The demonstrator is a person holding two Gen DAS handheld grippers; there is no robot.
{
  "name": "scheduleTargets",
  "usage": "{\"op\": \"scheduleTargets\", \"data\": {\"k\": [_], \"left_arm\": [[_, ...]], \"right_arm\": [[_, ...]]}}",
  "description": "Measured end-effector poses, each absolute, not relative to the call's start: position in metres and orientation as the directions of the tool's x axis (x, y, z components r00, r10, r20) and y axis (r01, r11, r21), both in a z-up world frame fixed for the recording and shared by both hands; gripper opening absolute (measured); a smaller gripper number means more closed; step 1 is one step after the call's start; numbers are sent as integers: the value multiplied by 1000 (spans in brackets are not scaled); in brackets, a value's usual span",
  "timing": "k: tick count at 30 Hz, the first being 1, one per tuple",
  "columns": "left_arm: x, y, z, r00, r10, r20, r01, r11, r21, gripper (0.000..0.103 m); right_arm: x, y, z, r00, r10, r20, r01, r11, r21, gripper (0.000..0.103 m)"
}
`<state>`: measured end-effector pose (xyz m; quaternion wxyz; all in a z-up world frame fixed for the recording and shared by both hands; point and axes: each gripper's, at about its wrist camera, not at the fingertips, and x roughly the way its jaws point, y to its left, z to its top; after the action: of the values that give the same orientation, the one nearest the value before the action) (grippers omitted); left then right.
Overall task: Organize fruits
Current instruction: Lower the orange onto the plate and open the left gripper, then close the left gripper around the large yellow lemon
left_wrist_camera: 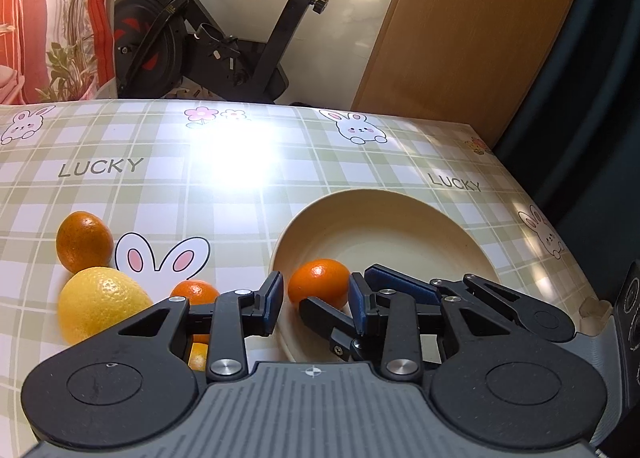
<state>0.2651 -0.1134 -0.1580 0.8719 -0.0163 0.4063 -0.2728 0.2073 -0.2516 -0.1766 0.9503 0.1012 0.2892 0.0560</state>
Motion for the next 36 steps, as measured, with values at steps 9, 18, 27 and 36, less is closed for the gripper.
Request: {"op": "scheduleTargets", "data": {"k": [9, 18, 27, 36], "left_arm": [[233, -77, -125, 561, -531, -636, 414, 845, -339, 37], [196, -37, -121, 580, -485, -654, 386, 871, -304, 37], [186, -11, -124, 595, -469, -653, 353, 882, -312, 39], [188, 15, -127, 603, -474, -642, 302, 880, -367, 55]], "right_arm": [[153, -243, -169, 901, 181, -393, -103, 972, 211, 53], [120, -235, -165, 894, 219, -391, -135, 963, 232, 53], [109, -220, -161, 863, 272, -425, -180, 953, 243, 53], [115, -187, -146, 831, 328, -450, -294, 945, 146, 64]]}}
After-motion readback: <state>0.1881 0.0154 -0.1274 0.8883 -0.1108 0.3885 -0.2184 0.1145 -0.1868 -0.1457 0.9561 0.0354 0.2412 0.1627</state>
